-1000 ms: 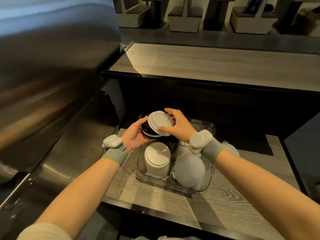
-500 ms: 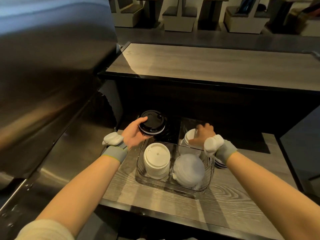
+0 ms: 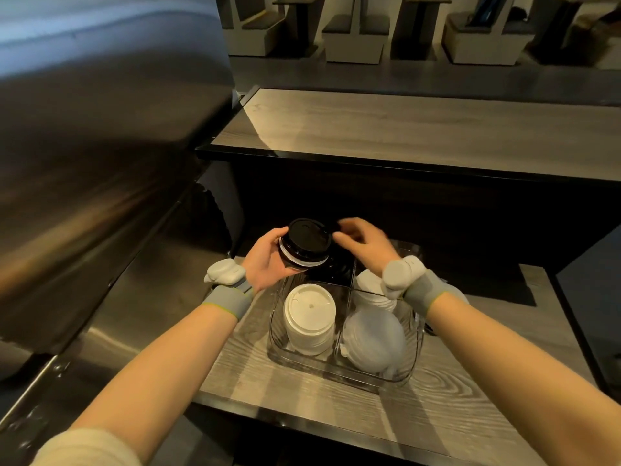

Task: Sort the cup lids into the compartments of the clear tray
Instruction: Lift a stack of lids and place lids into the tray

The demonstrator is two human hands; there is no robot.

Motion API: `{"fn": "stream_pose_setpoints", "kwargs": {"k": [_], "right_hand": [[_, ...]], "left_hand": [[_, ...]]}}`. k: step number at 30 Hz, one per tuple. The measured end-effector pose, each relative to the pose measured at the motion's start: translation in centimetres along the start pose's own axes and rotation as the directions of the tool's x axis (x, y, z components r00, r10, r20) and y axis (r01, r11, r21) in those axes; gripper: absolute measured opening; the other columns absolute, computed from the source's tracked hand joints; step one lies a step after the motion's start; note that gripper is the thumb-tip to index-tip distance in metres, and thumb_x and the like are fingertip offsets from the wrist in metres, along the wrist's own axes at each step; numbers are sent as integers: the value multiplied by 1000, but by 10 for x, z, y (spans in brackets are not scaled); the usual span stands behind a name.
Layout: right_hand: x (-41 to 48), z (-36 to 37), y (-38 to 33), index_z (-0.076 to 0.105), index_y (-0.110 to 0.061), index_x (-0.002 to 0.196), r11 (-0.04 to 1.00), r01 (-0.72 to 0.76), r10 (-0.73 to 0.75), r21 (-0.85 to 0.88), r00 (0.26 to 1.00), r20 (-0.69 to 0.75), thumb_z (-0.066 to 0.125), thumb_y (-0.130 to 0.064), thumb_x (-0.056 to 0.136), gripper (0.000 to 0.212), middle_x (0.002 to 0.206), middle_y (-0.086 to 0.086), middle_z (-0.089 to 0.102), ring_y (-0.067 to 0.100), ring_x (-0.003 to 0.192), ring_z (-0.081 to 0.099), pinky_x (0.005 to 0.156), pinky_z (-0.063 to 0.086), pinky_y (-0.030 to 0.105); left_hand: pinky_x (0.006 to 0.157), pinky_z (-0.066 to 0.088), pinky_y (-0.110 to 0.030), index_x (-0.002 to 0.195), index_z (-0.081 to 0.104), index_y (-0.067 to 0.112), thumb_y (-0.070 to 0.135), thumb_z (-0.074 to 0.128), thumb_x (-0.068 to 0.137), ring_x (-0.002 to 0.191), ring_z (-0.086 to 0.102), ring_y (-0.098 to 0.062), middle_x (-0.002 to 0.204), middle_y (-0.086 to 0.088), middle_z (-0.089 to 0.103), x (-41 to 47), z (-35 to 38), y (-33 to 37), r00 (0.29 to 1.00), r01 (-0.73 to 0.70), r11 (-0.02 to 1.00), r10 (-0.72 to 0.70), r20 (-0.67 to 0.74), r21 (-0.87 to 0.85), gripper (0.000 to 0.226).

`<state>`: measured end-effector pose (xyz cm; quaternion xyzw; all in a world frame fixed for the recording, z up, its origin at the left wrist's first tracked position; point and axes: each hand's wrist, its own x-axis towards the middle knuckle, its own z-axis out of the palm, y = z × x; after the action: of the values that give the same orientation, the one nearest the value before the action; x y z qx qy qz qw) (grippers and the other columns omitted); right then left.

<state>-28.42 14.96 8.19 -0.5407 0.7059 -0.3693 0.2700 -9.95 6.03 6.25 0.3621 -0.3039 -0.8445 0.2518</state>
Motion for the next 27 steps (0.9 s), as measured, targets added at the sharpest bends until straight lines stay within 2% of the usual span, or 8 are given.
{"fn": "stream_pose_setpoints", "kwargs": {"k": [2, 4, 7, 12, 15, 19, 25, 27], "right_hand": [[2, 11, -21, 32, -21, 141, 999, 53, -52, -5, 988, 146, 63, -41, 83, 69, 141, 6, 40, 20, 131, 35, 107, 32, 34], [6, 22, -29, 26, -21, 144, 996, 68, -56, -64, 984, 169, 68, -41, 79, 80, 143, 7, 36, 21, 133, 31, 108, 31, 35], [12, 28, -27, 31, -20, 141, 999, 38, -38, -6, 997, 70, 72, -37, 76, 78, 137, 8, 41, 23, 129, 37, 105, 35, 34], [25, 22, -19, 43, -20, 131, 941, -47, 82, 335, 993, -90, 70, -33, 78, 60, 135, 7, 46, 23, 125, 43, 96, 39, 28], [36, 18, -12, 45, -20, 127, 997, -59, 65, 49, 988, -141, 69, -35, 78, 57, 132, 9, 43, 24, 128, 34, 97, 34, 31], [44, 29, -3, 49, -18, 128, 926, 50, -15, -375, 995, 96, 69, -37, 77, 58, 135, 11, 42, 28, 129, 32, 104, 32, 37], [39, 35, 11, 51, -21, 127, 768, 253, -88, -589, 952, 295, 69, -44, 74, 60, 144, 8, 38, 27, 132, 29, 105, 31, 39], [35, 37, 15, 49, -22, 130, 744, 260, -66, -616, 945, 319, 67, -45, 76, 62, 147, 8, 35, 27, 134, 27, 107, 29, 40]], "left_hand": [[75, 52, -40, 120, 54, 10, 28, 45, 95, 100, 62, -27, 110, -11, 65, 1, 2, 0, 1000, 4, 1000, -4, -1, 19, 33], [75, 53, -39, 118, 57, 10, 29, 46, 95, 98, 64, -27, 107, -12, 67, 1, 4, 1, 1000, 4, 999, -4, 9, 52, 32], [77, 54, -39, 116, 59, 12, 32, 47, 95, 101, 64, -27, 108, -11, 68, 1, 3, 3, 1000, 2, 999, -3, 14, 49, 32], [80, 50, -39, 133, 47, 6, 22, 42, 96, 101, 61, -26, 117, -14, 62, 2, -5, 15, 997, -38, 999, 40, -66, 32, 40], [77, 50, -37, 132, 46, 7, 20, 42, 96, 96, 61, -24, 106, -11, 65, 4, -14, 23, 990, -73, 997, 71, -125, -14, 39], [73, 50, -37, 125, 49, 9, 20, 41, 96, 94, 61, -24, 118, -12, 60, 7, -22, 31, 979, -114, 990, 98, -178, -80, 33], [66, 52, -36, 115, 53, 8, 19, 41, 95, 89, 64, -23, 116, -13, 60, 12, -24, 34, 980, -101, 992, 86, -182, -76, 26], [68, 51, -36, 123, 51, 7, 19, 41, 95, 91, 63, -23, 113, -12, 61, 14, -22, 33, 981, -94, 993, 80, -177, -74, 32]]}}
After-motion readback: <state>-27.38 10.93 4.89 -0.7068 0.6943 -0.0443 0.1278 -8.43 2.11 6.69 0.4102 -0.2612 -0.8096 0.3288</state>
